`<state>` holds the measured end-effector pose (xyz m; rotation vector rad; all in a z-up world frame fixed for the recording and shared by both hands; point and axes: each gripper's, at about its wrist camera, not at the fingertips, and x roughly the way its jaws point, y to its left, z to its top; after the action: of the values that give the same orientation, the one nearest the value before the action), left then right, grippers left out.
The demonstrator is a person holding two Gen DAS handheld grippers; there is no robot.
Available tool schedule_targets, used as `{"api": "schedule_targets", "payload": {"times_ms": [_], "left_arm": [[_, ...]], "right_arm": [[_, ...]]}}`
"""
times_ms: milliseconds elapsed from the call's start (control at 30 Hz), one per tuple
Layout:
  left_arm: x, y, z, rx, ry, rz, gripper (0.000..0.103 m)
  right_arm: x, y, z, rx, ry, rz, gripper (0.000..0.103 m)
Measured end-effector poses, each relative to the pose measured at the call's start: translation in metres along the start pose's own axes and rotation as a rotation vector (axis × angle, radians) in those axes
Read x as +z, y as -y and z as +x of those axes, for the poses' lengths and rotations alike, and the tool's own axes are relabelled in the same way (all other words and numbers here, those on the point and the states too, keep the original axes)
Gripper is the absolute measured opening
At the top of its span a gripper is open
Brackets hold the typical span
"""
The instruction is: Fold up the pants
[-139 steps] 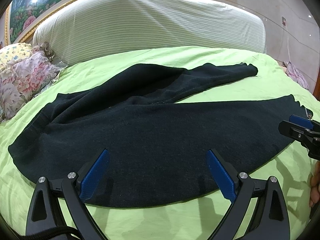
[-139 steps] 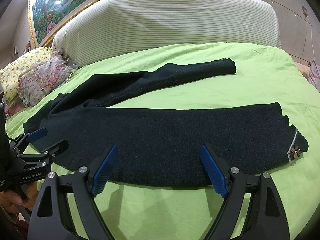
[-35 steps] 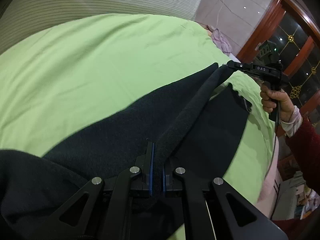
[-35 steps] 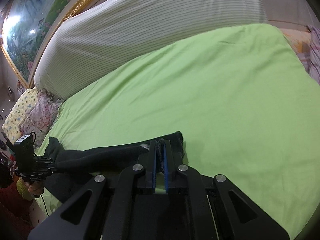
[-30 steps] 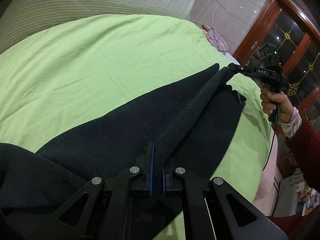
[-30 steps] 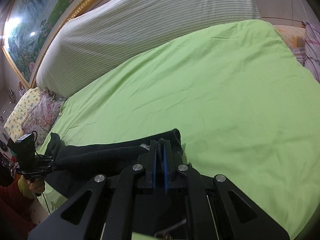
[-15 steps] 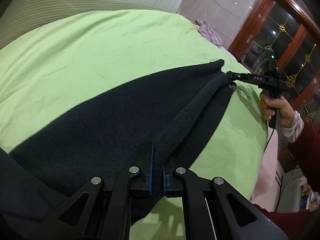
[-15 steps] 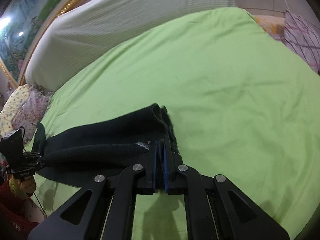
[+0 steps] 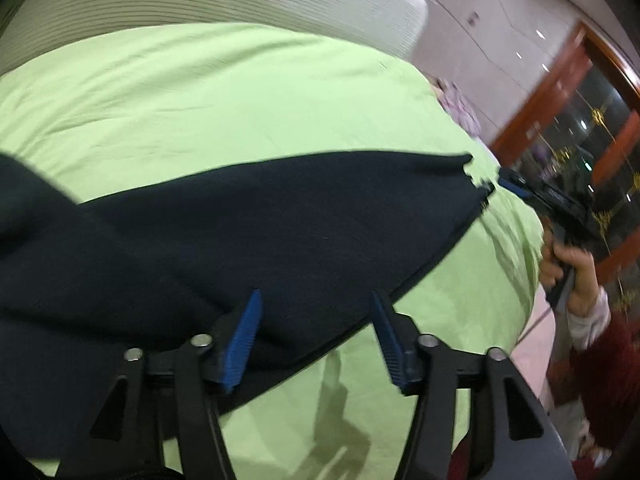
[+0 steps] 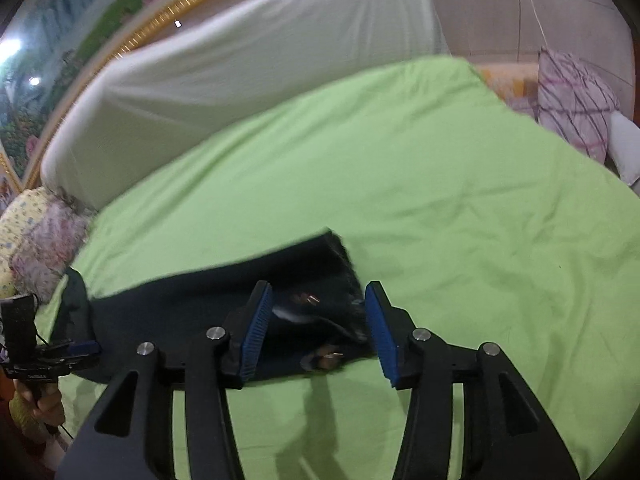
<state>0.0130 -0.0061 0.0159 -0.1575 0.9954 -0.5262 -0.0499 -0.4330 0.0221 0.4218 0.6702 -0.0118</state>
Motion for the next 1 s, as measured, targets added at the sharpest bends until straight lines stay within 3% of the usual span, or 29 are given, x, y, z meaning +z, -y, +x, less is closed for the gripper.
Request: {"api": "schedule_targets", "payload": {"times_ms": [267, 367, 467, 500, 700, 833, 1000], "left_arm": [[0.0, -0.045, -0.025, 0.082, 0.002, -0.247, 0.073], [0.012, -0.072, -0.033, 0.113, -0.023, -0.381, 0.076], [0.031, -0.102, -0.04, 0.09, -0.063, -0.518, 0.076], [0.04, -0.109, -0.041, 0.121, -0.08, -0.541, 0.076], [0.097, -0.127, -0.028, 0.329, -0.224, -0.531, 0.076], [0.122, -0.142, -0.012, 0.386, -0.306, -0.582, 0.076], [0.141, -0.158, 0.02, 0.461, -0.428, -0.548, 0.076]], "right_arm": [[-0.018, -0.067, 0.018, 0.193, -0.073, -0.057, 0.052], [-0.032, -0.102, 0.03, 0.272, -0.115, -0.1, 0.053], [-0.046, -0.137, 0.046, 0.359, -0.17, -0.142, 0.053], [-0.05, -0.149, 0.052, 0.384, -0.186, -0.159, 0.053], [-0.078, -0.221, 0.087, 0.515, -0.286, -0.287, 0.054], [-0.092, -0.258, 0.106, 0.567, -0.341, -0.37, 0.056], [-0.102, -0.287, 0.128, 0.599, -0.393, -0.426, 0.058]]}}
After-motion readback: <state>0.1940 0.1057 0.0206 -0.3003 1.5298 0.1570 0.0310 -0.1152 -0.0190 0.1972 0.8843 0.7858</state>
